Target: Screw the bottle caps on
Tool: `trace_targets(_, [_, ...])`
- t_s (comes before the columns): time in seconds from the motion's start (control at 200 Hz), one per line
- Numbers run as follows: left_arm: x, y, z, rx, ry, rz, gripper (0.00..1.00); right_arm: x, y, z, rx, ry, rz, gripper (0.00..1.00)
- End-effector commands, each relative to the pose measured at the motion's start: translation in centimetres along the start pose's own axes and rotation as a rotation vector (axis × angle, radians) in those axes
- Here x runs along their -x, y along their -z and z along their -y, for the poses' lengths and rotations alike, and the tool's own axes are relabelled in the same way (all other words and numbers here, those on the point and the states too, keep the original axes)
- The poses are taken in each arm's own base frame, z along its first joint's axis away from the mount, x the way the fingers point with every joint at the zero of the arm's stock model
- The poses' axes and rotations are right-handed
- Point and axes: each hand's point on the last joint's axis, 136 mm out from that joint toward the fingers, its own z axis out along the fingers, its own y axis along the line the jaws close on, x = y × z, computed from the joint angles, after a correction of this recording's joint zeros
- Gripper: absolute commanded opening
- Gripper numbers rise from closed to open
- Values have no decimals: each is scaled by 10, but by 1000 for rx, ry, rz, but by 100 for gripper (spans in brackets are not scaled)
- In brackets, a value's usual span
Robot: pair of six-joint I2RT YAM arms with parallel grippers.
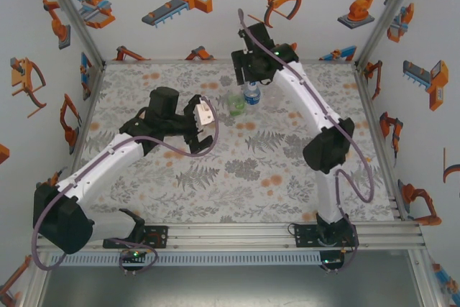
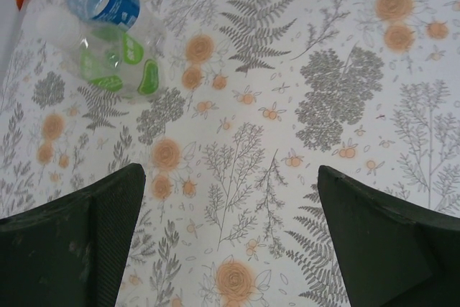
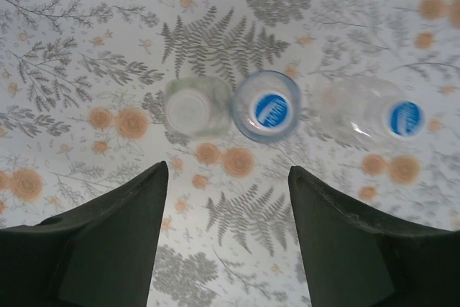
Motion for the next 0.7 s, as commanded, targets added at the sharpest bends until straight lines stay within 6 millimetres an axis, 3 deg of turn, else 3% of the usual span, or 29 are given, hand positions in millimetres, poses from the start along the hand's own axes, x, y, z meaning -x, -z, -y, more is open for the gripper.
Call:
trace_targets(0.0, [-14, -6, -37, 172, 97, -25, 97, 1, 34, 44, -121, 18, 47, 67])
trace_targets(0.07, [-26, -7, -58, 262, 165, -52, 97, -11, 41, 63, -167, 4, 53, 79])
trace_targets(0.14, [-41, -7, -78, 347, 263, -77, 97, -26, 46, 82, -214, -10, 58, 99])
trace_targets(0.391, [-104, 9, -114, 622, 425, -186, 97, -103, 42, 151, -325, -102, 29, 99])
trace_targets(0.576, [-153, 42, -126, 834, 475, -264, 97, -164, 31, 207, -425, -179, 35, 99])
trace_targets(0.696, [-173, 66, -127, 906, 536, -233, 97, -199, 24, 237, -481, -259, 62, 99])
